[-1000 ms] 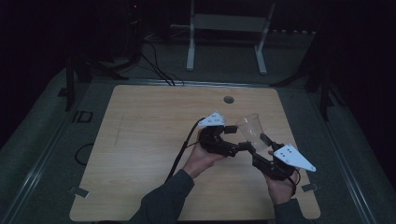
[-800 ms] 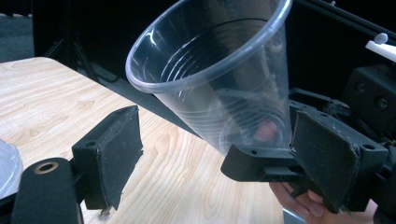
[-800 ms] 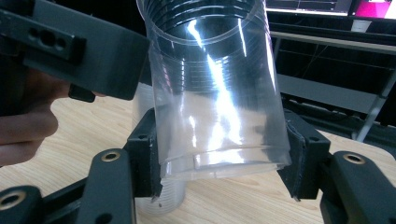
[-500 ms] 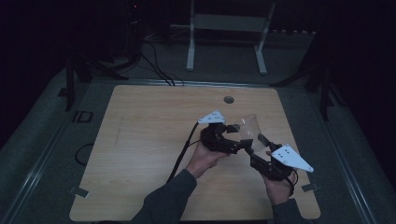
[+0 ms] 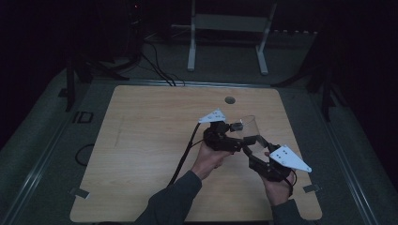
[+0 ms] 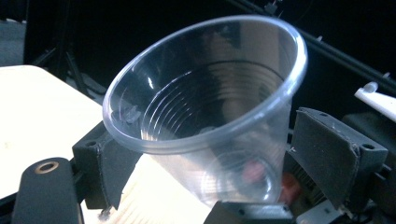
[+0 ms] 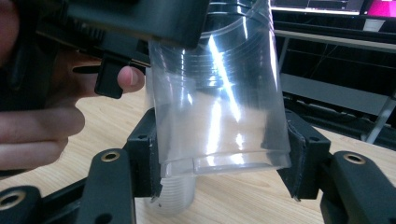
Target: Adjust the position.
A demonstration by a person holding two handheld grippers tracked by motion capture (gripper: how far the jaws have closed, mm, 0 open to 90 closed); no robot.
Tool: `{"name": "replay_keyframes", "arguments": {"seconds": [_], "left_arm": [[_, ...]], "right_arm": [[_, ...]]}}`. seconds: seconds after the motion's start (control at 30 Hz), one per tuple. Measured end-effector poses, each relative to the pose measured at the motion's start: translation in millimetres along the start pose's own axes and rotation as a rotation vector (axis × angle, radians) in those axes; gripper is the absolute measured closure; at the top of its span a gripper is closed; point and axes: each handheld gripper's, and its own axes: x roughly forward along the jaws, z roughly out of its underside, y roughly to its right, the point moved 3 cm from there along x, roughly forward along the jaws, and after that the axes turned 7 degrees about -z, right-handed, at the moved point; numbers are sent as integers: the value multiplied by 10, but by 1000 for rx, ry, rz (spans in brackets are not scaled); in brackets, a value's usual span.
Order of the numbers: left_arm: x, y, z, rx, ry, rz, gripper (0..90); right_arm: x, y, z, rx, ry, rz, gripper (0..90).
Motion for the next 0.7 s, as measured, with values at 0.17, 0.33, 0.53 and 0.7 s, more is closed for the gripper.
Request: {"name": "replay_keyframes", "arguments": {"seconds": [0.17,0.33,0.53,0.7], "left_arm": [[-9,-21,-13,-58,25,29,211],[-32,-27,-23,-72,36,35,268],[-45,-21,-20,-55,31,26,286],[-56,-22,-16,-40,29,14,293]], "right_arm": [[-1,4,7,-10,-13,-4,413],[6,2,8,-19,-24,-15,403],[21,2,8,-27,-47,-36,386],[37,-7,1,-39,-83,-66,332]]}}
